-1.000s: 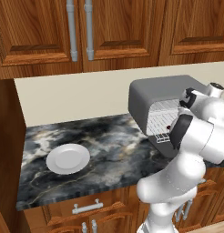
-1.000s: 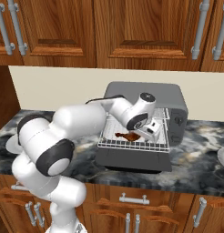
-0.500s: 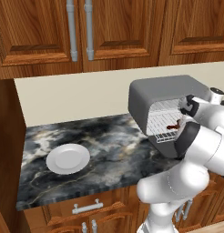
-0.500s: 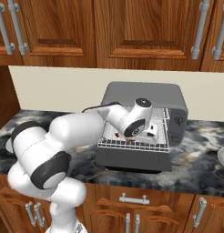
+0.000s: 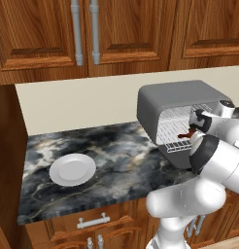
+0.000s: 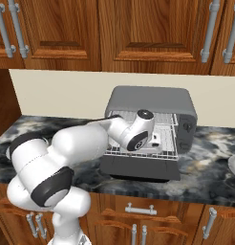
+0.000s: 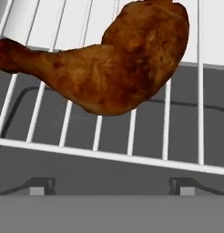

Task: Open the toaster oven door. Place the bread on the top rack in the toaster oven and place the chicken drumstick on the bottom rack.

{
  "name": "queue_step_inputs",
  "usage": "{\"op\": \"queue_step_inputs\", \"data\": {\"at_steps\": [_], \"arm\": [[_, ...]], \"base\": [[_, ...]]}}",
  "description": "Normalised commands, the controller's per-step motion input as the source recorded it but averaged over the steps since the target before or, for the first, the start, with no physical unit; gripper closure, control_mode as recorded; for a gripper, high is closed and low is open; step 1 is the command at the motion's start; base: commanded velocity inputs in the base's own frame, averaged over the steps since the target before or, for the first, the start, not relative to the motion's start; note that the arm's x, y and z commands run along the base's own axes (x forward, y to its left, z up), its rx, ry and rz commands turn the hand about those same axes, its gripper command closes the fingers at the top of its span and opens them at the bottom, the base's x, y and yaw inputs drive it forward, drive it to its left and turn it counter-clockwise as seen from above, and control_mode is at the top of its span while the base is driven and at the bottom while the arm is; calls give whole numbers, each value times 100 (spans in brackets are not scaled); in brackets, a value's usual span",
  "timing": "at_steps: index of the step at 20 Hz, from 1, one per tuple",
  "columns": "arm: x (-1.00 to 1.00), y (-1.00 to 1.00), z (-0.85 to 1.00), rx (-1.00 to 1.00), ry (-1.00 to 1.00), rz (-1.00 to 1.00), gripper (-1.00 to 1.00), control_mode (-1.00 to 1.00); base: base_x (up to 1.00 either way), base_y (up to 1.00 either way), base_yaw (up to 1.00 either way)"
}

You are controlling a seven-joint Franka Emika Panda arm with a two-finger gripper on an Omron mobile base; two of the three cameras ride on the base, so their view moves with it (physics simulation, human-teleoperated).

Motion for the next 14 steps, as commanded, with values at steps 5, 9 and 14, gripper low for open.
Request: {"op": "queue_step_inputs", "data": {"at_steps": [5,9,14], "arm": [[-2,1,-13,0,0,22,-100,-100],[-1,0,-14,0,-1,9,-100,-100],[3,2,-6,0,0,-5,-100,-100]], "base": [[0,0,0],[0,0,0],[0,0,0]]}}
